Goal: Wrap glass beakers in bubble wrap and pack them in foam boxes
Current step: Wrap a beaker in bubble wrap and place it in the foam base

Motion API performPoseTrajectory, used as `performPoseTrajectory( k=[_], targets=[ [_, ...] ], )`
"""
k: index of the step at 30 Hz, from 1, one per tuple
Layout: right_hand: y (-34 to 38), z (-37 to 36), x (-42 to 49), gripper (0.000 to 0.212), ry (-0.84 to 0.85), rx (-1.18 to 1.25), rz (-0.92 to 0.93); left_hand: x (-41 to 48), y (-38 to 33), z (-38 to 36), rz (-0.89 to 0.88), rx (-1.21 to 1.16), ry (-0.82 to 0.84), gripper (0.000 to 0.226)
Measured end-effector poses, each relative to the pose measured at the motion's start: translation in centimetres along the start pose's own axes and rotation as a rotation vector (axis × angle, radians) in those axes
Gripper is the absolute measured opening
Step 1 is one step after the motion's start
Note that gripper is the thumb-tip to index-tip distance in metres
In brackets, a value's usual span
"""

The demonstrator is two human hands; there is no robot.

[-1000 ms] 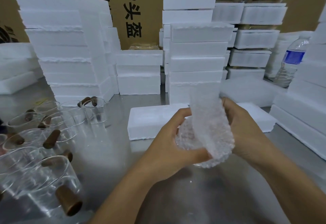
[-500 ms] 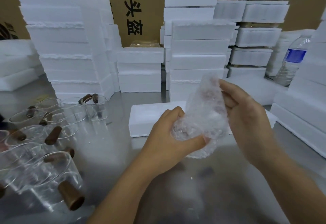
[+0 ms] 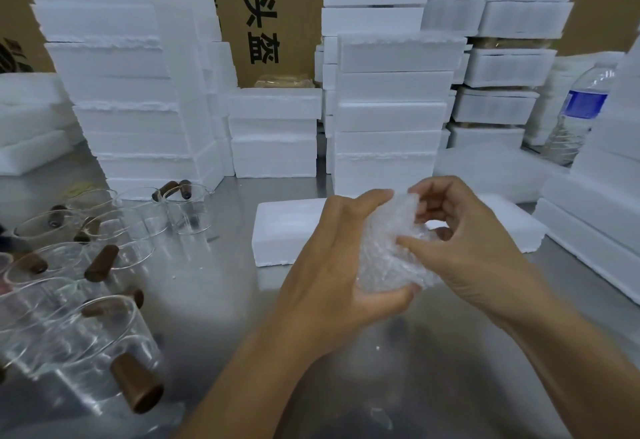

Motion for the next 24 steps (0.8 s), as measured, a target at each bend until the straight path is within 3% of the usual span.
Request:
performPoseTrajectory(
  k=[4, 8, 12, 14, 17, 21, 24],
  targets=[
    [-1.4, -1.3, 0.0, 0.048, 0.127, -0.103, -0.074, -0.1, -0.8, -0.4, -0.106, 0.159, 0.033, 0.058],
    [-0.4, -1.3, 0.1, 0.037, 0.172, -0.005, 0.005, 0.0, -0.2, 0.5, -0.035, 0.089, -0.077, 0.05],
    [-0.4, 0.5, 0.4, 0.028, 0.006, 0.119, 0.041, 0.0, 0.9, 2.3, 0.073, 0.0, -0.253, 0.045],
    [-1.4, 1.0, 0.7, 0.024, -0.077, 0.132, -0.037, -0.1, 1.3, 2.9, 0.11, -0.082, -0.317, 0.042],
    [-2.9, -0.3, 0.9, 0.026, 0.007, 0.204, -0.17, -0.1, 1.8, 2.9, 0.151, -0.218, -0.349, 0.04],
    [-3.4, -1.1, 0.9, 0.03, 0.053, 0.385, -0.243, -0.1, 2.3, 2.1, 0.201, -0.27, -0.262, 0.041],
    [-4.6, -1.0, 1.1, 0.03, 0.07, 0.446, -0.309, -0.2, 2.8, 0.2, 0.229, -0.197, -0.045, 0.04]
  ],
)
Point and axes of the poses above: each hand's wrist, its own x-axis towards the middle knuckle, its own z-axis out of the back of the hand, y = z × x, the point moved 9 cm from there along x, towards the middle knuckle, and after that the axes turned 3 degrees about -z, right-handed, at the moved point
